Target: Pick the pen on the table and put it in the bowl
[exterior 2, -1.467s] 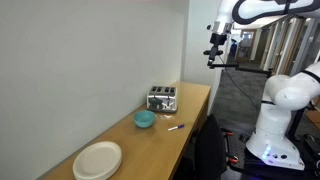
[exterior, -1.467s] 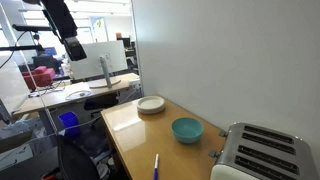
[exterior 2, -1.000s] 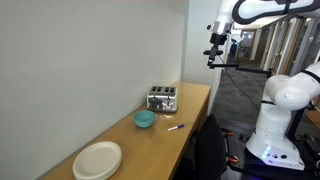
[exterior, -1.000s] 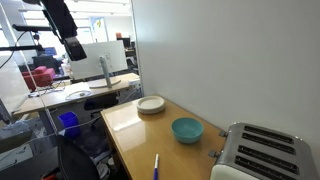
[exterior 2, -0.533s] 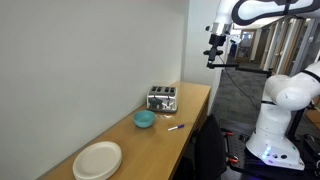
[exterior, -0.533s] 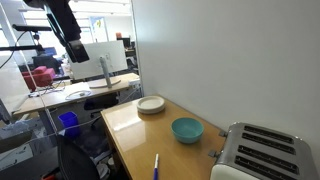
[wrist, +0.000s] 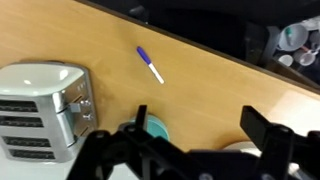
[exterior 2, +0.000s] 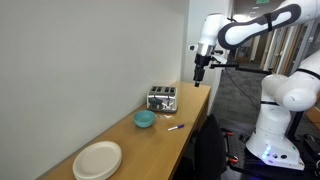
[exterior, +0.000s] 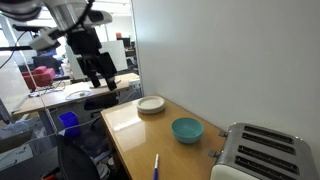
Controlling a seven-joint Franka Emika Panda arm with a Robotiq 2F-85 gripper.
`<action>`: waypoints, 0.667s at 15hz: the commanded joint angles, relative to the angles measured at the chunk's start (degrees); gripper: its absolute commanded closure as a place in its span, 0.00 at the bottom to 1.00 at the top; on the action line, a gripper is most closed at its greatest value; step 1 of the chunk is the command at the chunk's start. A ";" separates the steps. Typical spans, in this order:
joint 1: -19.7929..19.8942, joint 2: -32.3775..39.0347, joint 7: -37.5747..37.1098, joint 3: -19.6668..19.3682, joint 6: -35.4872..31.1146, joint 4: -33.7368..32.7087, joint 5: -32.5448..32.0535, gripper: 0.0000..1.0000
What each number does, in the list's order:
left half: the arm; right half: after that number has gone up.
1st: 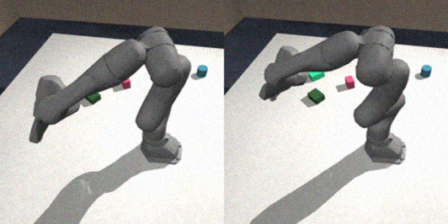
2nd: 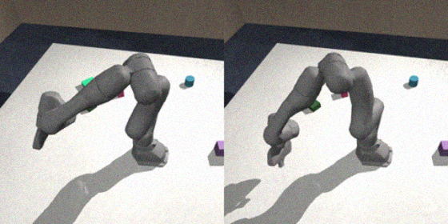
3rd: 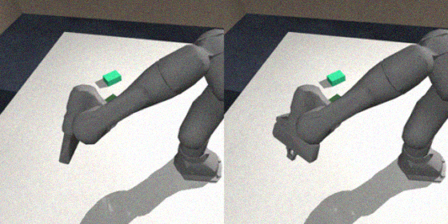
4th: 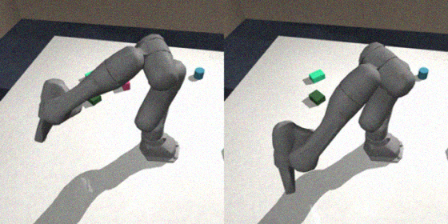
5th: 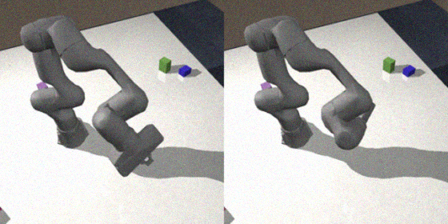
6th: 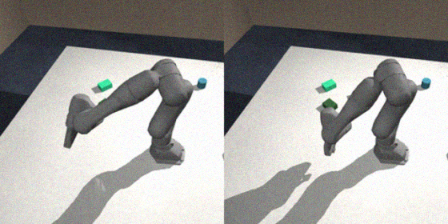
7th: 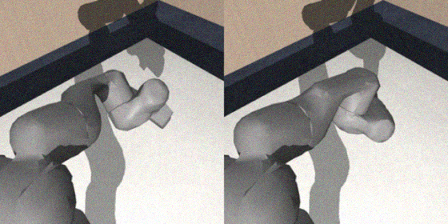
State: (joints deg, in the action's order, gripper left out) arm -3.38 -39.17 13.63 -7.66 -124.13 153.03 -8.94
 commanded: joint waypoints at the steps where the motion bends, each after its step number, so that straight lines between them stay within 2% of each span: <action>1: -1.50 8.61 5.55 -1.08 -11.25 1.31 1.42 0.00; 6: -1.99 24.60 12.57 -0.62 -21.81 0.33 1.22 0.00; 10: -0.92 36.87 20.76 -0.73 -24.92 -4.70 3.90 0.00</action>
State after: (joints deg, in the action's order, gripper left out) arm -4.89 -9.74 27.55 -8.19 -147.89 152.93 -8.16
